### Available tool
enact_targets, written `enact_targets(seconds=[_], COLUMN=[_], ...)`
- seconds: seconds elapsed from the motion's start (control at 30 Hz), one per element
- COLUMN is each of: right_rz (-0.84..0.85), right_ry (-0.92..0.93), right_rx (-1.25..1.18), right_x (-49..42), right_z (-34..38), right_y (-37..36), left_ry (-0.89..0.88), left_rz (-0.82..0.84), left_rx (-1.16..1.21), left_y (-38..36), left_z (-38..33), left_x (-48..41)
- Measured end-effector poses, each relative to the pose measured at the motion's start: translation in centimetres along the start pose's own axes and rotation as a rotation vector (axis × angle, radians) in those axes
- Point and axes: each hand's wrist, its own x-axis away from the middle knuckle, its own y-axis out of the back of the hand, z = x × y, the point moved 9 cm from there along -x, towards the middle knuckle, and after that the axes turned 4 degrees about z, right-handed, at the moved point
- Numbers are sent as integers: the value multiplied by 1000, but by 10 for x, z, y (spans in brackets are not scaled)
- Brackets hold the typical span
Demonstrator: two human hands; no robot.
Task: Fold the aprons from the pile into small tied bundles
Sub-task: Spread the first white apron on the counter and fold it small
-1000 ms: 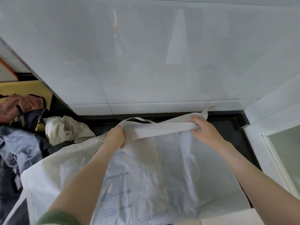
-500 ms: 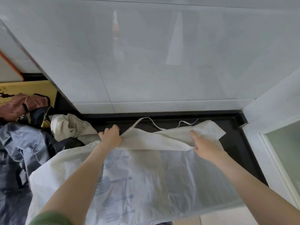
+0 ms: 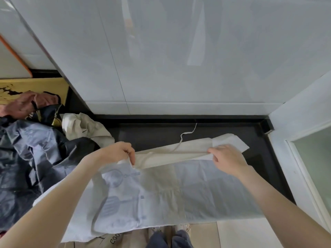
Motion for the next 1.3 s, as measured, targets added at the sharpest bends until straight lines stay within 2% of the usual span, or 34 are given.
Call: enact_targets(seconds=[0.07,0.13,0.17,0.23,0.33,0.37,0.47,0.57,0.73,0.77,0.83,0.93,1.03,1.1,1.17,1.23,1.3], right_rz=[-16,149,259,298,214,202,256,302,135,125,113,44,-33,-130,-250,-362,-406], right_ry=[73,101,94,27,-49,-58,-53,-77,-194,-227,-329,-537,-727,-746,-643,-476,-259], right_rx=[-13,-103,-200,-468,-499,-473,-508,-536,-558,-571,-630,-883,-1154,-1163,-981,-954,-999], right_x=[9,13,18,20,13,8,-6,-18,-31,-34,-35,-34,-28,-25,-28,-30,-34], right_z=[2,5,6,7,15,21,46,53,30,22,4,-25,-49,-57,-55,-29,14], right_y=[-4,-24,-36,-43,-42,-41,-46,-53,-41,-41,-39,-37,-40,-29,-9,9,19], left_ry=[137,307,355,365,278,266,298,285,152,152,213,291,315,289,243,197,143], left_rz=[237,429,450,327,-50,-92,-68,-108,-341,-327,-142,167,270,197,-25,-266,-382], left_rx=[-42,15,32,-64,-519,-613,-784,-703,-477,-380,-235,-347,-339,-335,-410,-405,-317], left_y=[-26,-50,-57,-53,-28,-29,-44,-44,-4,3,2,-8,-3,12,38,59,67], left_z=[7,18,24,35,28,25,24,26,7,2,-1,7,22,20,10,-3,-17], left_x=[7,15,12,-2,-19,-18,-16,-14,-6,-4,-4,3,9,10,5,-1,-8])
